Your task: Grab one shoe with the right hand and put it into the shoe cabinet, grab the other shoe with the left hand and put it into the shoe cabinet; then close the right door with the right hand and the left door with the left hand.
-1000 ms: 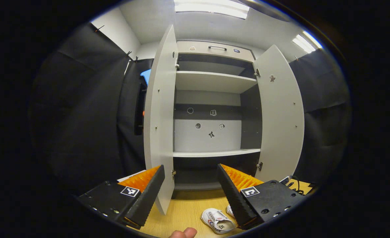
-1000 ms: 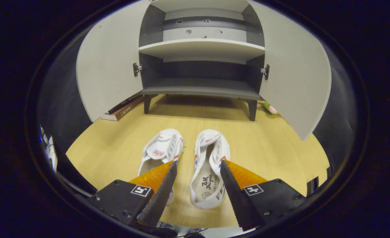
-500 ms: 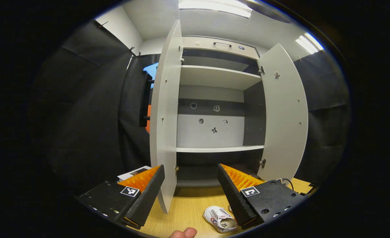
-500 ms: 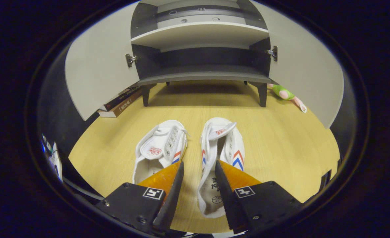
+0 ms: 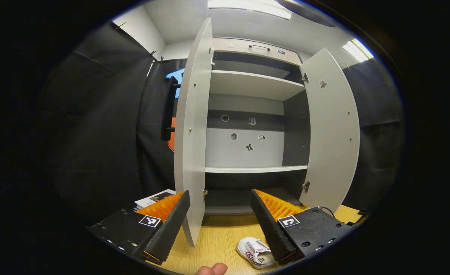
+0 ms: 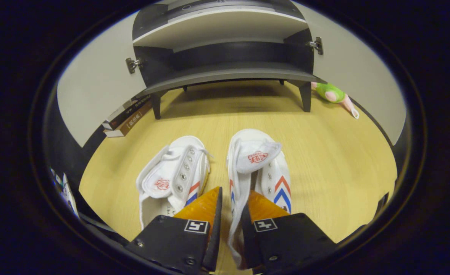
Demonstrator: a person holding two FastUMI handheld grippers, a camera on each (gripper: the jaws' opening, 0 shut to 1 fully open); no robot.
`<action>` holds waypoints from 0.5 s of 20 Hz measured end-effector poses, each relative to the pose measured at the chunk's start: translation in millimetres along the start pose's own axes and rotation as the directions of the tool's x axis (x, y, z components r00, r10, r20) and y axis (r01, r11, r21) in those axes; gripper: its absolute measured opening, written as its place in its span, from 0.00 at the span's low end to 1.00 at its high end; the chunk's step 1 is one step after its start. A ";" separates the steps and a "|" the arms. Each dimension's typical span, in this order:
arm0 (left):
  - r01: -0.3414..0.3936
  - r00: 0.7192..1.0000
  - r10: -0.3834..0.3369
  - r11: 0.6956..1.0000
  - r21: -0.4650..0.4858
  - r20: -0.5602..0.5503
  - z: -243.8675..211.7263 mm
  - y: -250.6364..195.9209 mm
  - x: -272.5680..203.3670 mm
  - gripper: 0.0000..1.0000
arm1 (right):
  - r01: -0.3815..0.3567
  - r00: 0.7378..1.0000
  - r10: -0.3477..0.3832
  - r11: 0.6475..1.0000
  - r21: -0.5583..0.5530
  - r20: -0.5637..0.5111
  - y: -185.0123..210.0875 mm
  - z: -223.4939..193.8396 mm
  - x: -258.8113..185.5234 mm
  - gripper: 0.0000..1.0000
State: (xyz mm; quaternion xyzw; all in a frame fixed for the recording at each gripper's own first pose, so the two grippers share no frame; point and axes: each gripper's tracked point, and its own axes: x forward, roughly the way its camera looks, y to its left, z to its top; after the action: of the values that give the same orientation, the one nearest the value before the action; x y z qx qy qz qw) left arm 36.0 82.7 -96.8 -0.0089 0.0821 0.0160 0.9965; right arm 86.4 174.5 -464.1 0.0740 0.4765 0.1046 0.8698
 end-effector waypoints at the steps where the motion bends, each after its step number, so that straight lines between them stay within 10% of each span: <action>1: 0.001 1.000 -0.001 1.000 0.001 0.000 -0.3 -0.4 1.4 0.95 | 0.012 1.000 -0.012 1.000 -0.005 -0.002 -2.2 1.1 1.6 0.27; 10: 0.027 1.000 -0.027 1.000 -0.006 -0.004 -3.6 -10.3 3.7 0.95 | 0.043 0.997 -0.038 0.997 -0.071 0.063 -7.9 14.5 1.7 0.04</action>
State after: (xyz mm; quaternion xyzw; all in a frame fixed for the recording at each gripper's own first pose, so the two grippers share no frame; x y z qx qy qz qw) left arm 39.5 72.4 -100.8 -0.0129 0.0837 0.0028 0.9964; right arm 100.5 166.9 -459.6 0.0359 0.4470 0.1018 0.8880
